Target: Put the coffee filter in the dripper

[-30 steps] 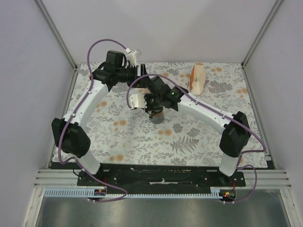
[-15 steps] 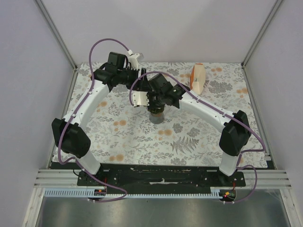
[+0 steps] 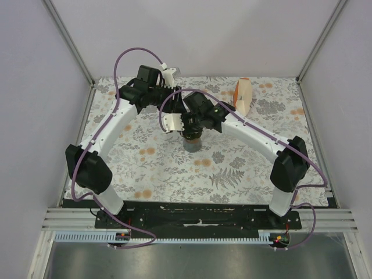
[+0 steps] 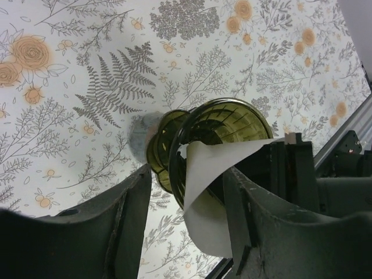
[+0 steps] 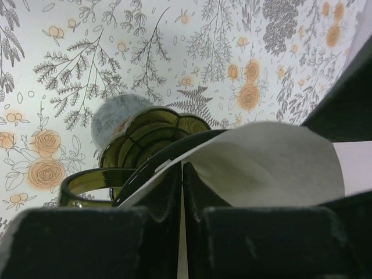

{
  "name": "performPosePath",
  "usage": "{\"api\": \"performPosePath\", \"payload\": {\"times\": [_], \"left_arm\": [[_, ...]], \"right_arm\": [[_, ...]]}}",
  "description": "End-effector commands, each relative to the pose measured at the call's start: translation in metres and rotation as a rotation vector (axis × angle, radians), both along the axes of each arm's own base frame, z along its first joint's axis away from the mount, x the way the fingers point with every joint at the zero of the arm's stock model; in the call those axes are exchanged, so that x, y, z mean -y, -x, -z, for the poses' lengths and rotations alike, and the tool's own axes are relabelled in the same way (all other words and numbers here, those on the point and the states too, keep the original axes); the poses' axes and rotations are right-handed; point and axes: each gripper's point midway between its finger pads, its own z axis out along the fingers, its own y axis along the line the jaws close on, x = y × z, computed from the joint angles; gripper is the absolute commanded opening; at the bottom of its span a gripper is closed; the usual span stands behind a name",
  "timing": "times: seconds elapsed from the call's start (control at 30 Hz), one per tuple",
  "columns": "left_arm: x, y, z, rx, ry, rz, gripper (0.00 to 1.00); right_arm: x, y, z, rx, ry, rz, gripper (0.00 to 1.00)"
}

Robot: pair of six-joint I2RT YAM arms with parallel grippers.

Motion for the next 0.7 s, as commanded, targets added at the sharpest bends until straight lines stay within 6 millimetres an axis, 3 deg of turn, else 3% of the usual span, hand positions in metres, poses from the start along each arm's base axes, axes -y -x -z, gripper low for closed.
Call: {"api": "performPosePath", "payload": {"times": [0.0,0.53,0.67], "left_arm": [[-0.001,0.0,0.008,0.009,-0.047,0.018,0.57],[0.005,0.007,0.008,0.004,-0.03,0.047,0.47],[0.006,0.007,0.009,0.015,-0.039,0.049,0.46]], "right_arm": [[-0.014,-0.004,-0.06,0.136,-0.137,-0.052,0.1],[0.001,-0.003,-0.07,0.171,-0.132,-0.04,0.15],[0.002,-0.002,-0.088,0.186,-0.18,-0.033,0.18]]}}
